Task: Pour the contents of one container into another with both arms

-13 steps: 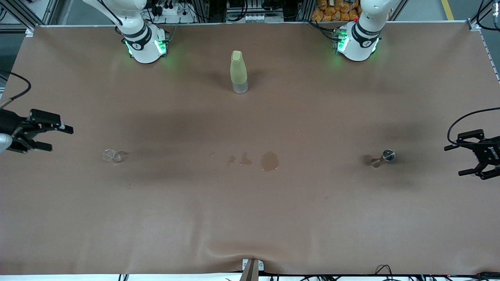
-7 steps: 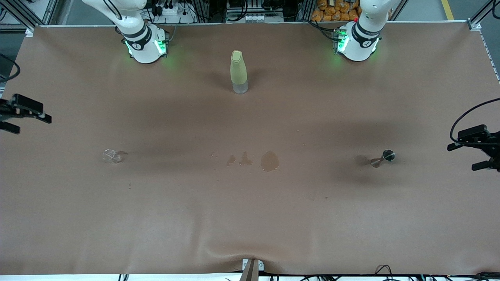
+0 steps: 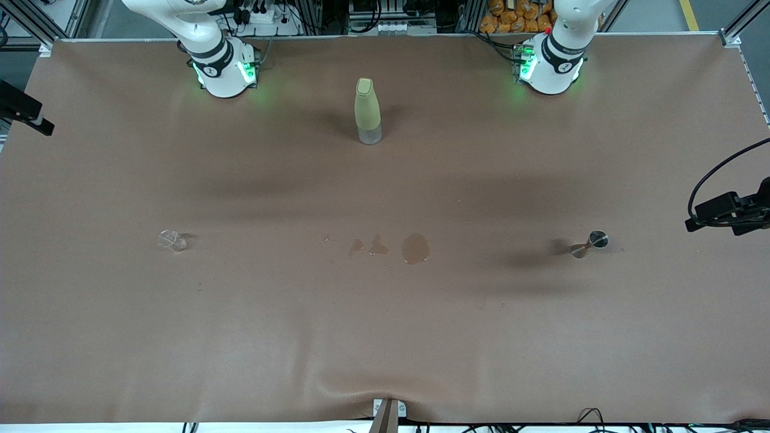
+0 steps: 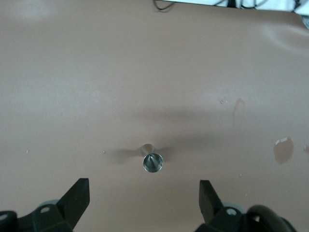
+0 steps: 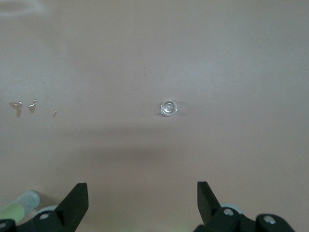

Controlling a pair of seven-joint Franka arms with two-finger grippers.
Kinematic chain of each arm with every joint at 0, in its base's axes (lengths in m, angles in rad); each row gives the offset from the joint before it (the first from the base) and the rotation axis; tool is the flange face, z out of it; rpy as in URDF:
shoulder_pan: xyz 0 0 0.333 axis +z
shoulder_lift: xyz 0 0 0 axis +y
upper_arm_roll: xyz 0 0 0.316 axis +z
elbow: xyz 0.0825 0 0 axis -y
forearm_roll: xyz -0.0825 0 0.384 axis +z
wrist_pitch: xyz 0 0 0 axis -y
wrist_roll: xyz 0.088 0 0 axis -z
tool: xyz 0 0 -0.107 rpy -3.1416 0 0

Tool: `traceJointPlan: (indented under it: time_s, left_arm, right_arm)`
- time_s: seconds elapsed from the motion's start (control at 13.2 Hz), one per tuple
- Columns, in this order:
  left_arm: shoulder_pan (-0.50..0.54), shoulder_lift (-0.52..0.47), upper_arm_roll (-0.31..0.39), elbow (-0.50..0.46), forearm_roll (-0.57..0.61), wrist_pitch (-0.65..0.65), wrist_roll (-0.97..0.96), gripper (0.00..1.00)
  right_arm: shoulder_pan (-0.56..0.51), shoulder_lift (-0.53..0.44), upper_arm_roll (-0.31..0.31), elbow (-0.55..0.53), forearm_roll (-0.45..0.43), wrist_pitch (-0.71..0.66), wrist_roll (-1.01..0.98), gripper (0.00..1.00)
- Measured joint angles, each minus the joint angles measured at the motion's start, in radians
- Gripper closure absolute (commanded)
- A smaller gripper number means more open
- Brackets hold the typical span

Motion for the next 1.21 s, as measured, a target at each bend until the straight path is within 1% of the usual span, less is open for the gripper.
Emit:
traceJointPlan:
  time_s: [0.15, 0.38, 0.61, 0.76, 0.83, 0.91, 0.98, 1.14, 1.21]
  left_arm:
    - [-0.001, -0.001, -0.027, 0.000, 0.052, 0.000, -0.134, 0.00]
    - [-0.007, -0.002, -0.085, -0.001, 0.089, -0.001, -0.296, 0.00]
    - [-0.013, -0.004, -0.116, -0.004, 0.094, -0.004, -0.343, 0.00]
    - [-0.015, -0.006, -0.113, -0.004, 0.095, -0.005, -0.344, 0.00]
    - [-0.029, -0.008, -0.098, -0.004, 0.095, -0.005, -0.342, 0.00]
    - [-0.073, -0.013, -0.049, -0.005, 0.095, -0.005, -0.336, 0.00]
    - [-0.150, -0.024, 0.039, -0.005, 0.095, -0.005, -0.321, 0.00]
    - [-0.324, -0.049, 0.238, -0.005, 0.075, -0.006, -0.287, 0.00]
    - [-0.391, -0.063, 0.316, -0.005, 0.051, -0.006, -0.274, 0.00]
  right_arm:
    - [0.000, 0.006, -0.009, -0.007, -0.012, -0.014, 0.007, 0.00]
    - [0.005, 0.006, -0.008, -0.016, -0.070, 0.005, 0.006, 0.00]
    - [0.011, 0.007, -0.008, -0.023, -0.075, 0.011, 0.006, 0.00]
    - [0.011, 0.007, -0.008, -0.023, -0.075, 0.012, 0.006, 0.00]
    - [0.011, 0.007, -0.008, -0.023, -0.075, 0.012, 0.006, 0.00]
    - [0.011, 0.007, -0.008, -0.024, -0.073, 0.012, 0.005, 0.00]
    - [0.011, 0.007, -0.008, -0.024, -0.070, 0.012, 0.005, 0.00]
    - [0.011, 0.007, -0.008, -0.025, -0.068, 0.013, 0.005, 0.00]
    - [0.011, 0.007, -0.008, -0.025, -0.067, 0.013, 0.005, 0.00]
